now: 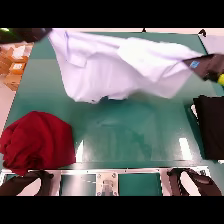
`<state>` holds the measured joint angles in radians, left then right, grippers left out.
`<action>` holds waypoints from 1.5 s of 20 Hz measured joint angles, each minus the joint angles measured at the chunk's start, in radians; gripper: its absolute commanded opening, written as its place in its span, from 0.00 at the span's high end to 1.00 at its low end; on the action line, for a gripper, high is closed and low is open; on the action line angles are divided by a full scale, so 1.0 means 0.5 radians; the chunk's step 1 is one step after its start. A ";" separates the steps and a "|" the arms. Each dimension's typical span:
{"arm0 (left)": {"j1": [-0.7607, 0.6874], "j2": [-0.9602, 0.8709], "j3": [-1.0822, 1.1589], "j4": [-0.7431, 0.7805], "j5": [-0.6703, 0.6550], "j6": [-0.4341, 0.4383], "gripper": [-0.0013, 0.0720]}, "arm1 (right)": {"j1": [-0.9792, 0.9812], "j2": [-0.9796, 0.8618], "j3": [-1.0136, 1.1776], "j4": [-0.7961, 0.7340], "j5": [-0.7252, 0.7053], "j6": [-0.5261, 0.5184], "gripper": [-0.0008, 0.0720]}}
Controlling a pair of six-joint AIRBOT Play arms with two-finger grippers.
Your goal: Fold the shirts.
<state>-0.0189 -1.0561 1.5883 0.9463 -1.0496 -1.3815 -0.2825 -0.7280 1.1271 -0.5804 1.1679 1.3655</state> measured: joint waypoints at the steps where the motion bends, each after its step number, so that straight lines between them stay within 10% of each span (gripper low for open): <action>1: 0.004 0.082 0.039 0.018 -0.033 -0.011 0.95 | -0.026 0.017 0.032 0.034 0.005 -0.009 0.97; 16: 0.011 0.361 0.690 0.048 0.092 -0.007 0.95 | -0.098 0.312 0.274 0.416 -0.014 -0.245 0.97; 22: -0.002 -0.315 0.709 0.027 -0.096 0.024 0.95 | 0.152 0.134 -0.269 0.414 -0.372 -0.451 0.97; 30: -0.210 -1.476 0.713 -0.066 -0.038 0.132 0.92 | 0.790 -1.172 -0.375 0.491 -0.936 -0.719 0.94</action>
<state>-0.1238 -1.7943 1.9446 0.9131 -1.0687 -1.3155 0.1127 -1.3140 0.9394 -0.3351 0.6998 1.0061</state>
